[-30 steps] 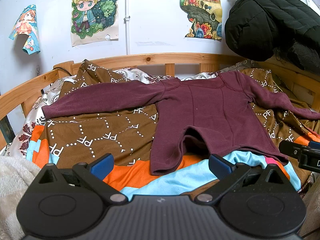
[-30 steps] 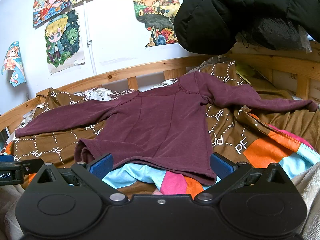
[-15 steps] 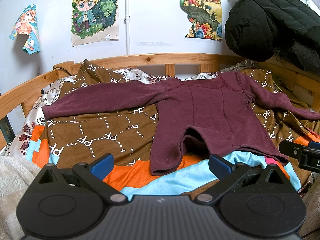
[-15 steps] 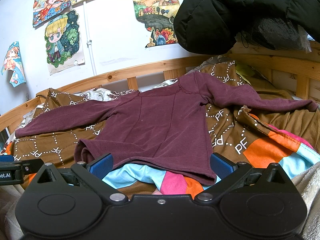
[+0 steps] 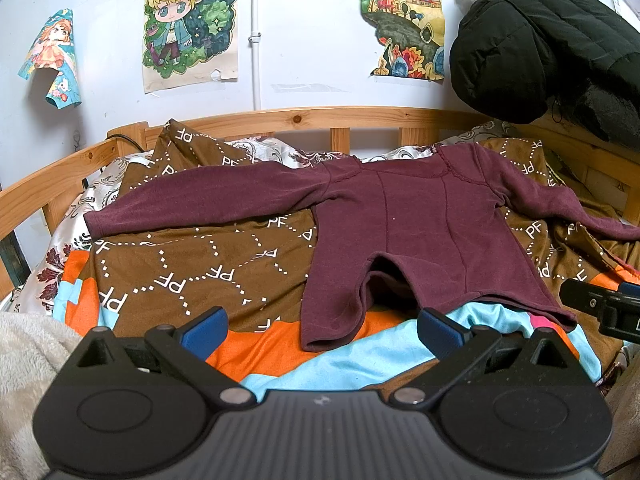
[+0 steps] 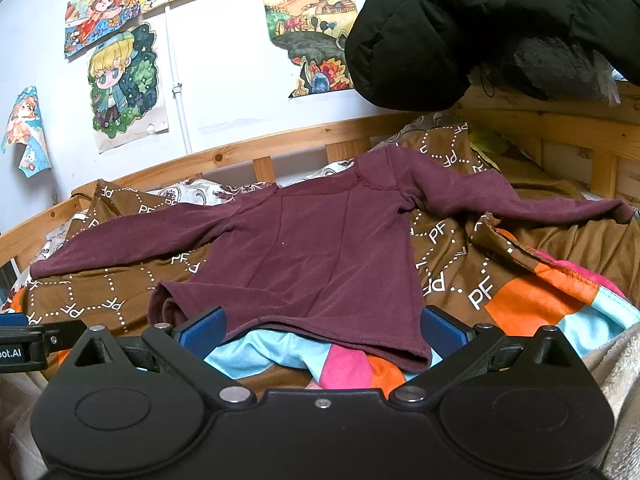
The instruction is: Fold small clothes
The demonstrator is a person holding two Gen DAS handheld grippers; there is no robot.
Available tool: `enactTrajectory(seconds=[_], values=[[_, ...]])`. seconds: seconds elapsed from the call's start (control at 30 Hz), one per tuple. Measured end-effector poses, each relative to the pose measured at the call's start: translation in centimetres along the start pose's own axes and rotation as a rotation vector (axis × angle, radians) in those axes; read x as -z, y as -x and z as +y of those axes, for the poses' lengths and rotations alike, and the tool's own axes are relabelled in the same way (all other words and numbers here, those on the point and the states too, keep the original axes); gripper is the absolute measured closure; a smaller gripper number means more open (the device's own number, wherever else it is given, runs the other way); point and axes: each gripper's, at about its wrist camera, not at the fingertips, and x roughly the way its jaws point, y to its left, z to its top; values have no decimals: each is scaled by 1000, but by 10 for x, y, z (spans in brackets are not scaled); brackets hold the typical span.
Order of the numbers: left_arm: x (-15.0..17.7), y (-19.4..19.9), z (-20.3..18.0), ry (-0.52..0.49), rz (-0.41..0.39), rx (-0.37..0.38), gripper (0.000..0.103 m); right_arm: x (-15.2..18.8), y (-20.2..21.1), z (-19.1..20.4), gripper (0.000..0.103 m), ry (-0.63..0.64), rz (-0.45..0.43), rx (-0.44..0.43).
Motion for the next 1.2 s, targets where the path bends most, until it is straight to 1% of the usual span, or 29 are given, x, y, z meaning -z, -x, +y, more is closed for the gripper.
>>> enactTrajectory(seconds=[0.97, 1.2], values=[[0, 0, 0, 0, 2, -1, 1, 0, 1, 1, 0, -1, 2, 1], [4, -6, -1, -7, 15, -10, 1, -1, 0, 0, 0, -4, 14, 33]])
